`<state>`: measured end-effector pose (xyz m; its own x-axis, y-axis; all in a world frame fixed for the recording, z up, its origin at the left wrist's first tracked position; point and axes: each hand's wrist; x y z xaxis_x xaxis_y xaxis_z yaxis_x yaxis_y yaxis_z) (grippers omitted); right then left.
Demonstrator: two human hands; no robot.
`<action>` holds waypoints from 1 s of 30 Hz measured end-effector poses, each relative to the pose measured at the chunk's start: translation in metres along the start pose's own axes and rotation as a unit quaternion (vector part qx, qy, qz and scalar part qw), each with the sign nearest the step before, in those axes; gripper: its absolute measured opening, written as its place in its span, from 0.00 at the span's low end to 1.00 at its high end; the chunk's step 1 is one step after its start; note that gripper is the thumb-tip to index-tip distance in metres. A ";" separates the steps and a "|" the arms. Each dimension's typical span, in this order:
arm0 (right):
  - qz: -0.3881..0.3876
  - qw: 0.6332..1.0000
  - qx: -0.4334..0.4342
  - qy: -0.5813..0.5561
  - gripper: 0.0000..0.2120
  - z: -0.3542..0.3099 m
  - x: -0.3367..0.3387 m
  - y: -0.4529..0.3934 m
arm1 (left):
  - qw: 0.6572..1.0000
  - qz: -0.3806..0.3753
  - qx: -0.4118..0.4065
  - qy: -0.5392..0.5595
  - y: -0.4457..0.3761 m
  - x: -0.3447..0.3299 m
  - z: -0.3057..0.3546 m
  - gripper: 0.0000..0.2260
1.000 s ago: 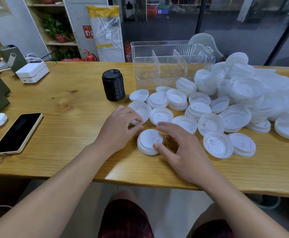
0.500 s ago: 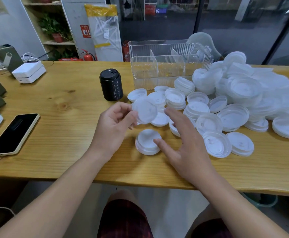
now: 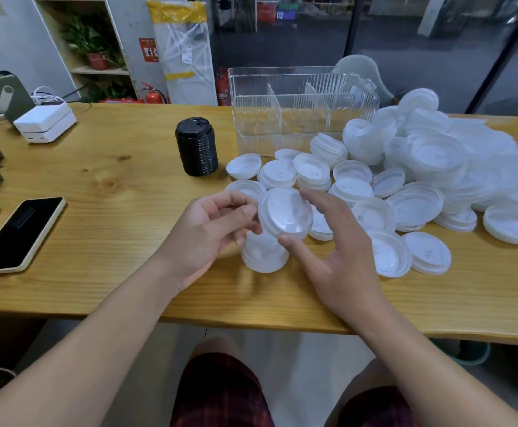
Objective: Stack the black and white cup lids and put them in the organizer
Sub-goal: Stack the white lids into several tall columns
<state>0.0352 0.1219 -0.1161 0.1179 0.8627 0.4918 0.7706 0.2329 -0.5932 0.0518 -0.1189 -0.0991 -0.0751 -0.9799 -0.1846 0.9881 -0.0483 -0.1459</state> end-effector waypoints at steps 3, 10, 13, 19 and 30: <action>-0.012 0.999 -0.044 -0.005 0.28 0.002 -0.001 0.000 | 0.950 0.088 -0.115 -0.277 -0.006 0.017 -0.001 0.06; -0.119 0.987 -0.027 0.102 0.29 -0.002 -0.012 0.001 | 0.835 0.059 -0.144 -0.528 -0.015 0.040 -0.029 0.12; -0.135 0.982 -0.013 0.134 0.30 -0.002 -0.014 -0.001 | 0.827 0.053 -0.144 -0.540 -0.018 0.038 -0.032 0.10; -0.124 0.982 -0.001 0.143 0.28 0.000 -0.013 0.000 | 0.820 0.044 -0.139 -0.553 -0.020 0.037 -0.033 0.06; -0.120 0.985 0.018 0.121 0.27 -0.002 -0.011 0.001 | 0.818 0.043 -0.149 -0.554 -0.018 0.035 -0.032 0.02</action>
<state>0.0360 0.1123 -0.1211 0.0838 0.6494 0.7558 0.7725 0.4368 -0.4610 0.0272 -0.1464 -0.1337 0.3238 -0.5588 0.7634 0.8942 -0.0829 -0.4400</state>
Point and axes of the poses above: each hand's wrist, its own y-axis away from the middle knuckle, its own x-axis out of the back of the hand, z = x × y, and after that the axes turned 3 degrees about y, right-handed
